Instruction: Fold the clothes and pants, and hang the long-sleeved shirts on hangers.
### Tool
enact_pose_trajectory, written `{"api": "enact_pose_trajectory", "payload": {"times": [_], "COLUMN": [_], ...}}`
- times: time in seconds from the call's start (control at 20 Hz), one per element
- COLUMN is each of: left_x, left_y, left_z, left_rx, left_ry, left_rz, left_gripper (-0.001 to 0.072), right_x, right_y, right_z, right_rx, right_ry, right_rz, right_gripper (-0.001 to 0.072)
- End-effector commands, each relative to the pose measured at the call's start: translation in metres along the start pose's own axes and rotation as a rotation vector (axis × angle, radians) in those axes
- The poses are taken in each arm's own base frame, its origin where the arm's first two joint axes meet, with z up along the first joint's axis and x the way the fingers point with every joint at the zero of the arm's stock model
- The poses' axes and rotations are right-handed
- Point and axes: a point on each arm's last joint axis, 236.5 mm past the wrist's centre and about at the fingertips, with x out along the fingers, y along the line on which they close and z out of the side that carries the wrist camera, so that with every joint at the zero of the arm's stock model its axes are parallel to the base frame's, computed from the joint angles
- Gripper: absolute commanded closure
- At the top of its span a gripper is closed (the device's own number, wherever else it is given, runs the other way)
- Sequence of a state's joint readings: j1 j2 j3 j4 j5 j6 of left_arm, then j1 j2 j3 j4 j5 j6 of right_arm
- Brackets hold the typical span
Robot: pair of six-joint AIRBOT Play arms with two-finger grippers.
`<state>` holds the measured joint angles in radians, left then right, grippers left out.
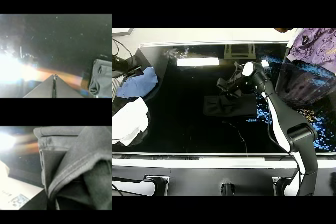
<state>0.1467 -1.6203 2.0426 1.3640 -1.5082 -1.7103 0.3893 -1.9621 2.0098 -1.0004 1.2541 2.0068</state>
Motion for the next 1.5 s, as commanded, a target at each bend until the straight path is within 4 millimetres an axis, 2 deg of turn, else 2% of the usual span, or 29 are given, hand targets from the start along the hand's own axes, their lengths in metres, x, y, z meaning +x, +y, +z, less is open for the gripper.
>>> {"api": "enact_pose_trajectory", "payload": {"times": [0.0,0.1,0.2,0.3,0.4,0.5,0.6,0.65,0.75,0.85,0.95,1.0,1.15,1.3,1.45], "left_x": [0.008,0.01,0.01,0.01,0.01,0.01,0.01,0.01,0.009,0.01,0.01,0.01,0.01,0.01,0.01], "left_y": [0.004,0.005,0.005,0.005,0.005,0.005,0.005,0.005,0.005,0.005,0.005,0.005,0.005,0.005,0.005], "left_z": [-0.007,-0.008,-0.008,-0.008,-0.008,-0.008,-0.008,-0.009,-0.008,-0.008,-0.008,-0.008,-0.008,-0.008,-0.008], "left_rx": [-0.007,-0.009,-0.009,-0.011,-0.013,-0.013,-0.013,-0.013,-0.013,-0.012,-0.012,-0.012,-0.012,-0.012,-0.012], "left_ry": [0.027,0.034,0.033,0.033,0.034,0.034,0.034,0.034,0.033,0.033,0.033,0.033,0.032,0.032,0.033], "left_rz": [0.007,0.008,0.008,0.008,0.008,0.008,0.008,0.008,0.008,0.008,0.008,0.008,0.008,0.008,0.008], "left_gripper": [0.0691,0.0691,0.069,0.0691,0.0691,0.069,0.069,0.0691,0.069,0.069,0.069,0.069,0.069,0.069,0.069], "right_x": [0.006,0.002,-0.01,-0.03,-0.064,-0.111,-0.161,-0.183,-0.217,-0.234,-0.228,-0.216,-0.156,-0.107,-0.077], "right_y": [0.019,0.04,0.063,0.073,0.075,0.062,0.033,0.012,-0.056,-0.119,-0.168,-0.187,-0.227,-0.243,-0.247], "right_z": [0.0,-0.008,-0.018,-0.019,-0.007,0.014,0.035,0.045,0.059,0.066,0.064,0.059,0.03,0.014,0.013], "right_rx": [0.003,-0.011,-0.043,-0.081,-0.114,-0.12,-0.131,-0.139,-0.117,-0.056,0.02,0.05,0.103,0.167,0.172], "right_ry": [0.007,0.038,0.066,0.04,-0.032,-0.12,-0.207,-0.243,-0.266,-0.247,-0.208,-0.176,-0.041,0.041,0.068], "right_rz": [0.089,0.176,0.265,0.276,0.273,0.262,0.225,0.188,0.063,0.003,0.012,0.033,0.074,0.15,0.189], "right_gripper": [0.0534,0.0264,0.0254,0.0253,0.0252,0.0252,0.0252,0.0252,0.0223,0.0224,0.0224,0.0224,0.0224,0.0225,0.0232]}}
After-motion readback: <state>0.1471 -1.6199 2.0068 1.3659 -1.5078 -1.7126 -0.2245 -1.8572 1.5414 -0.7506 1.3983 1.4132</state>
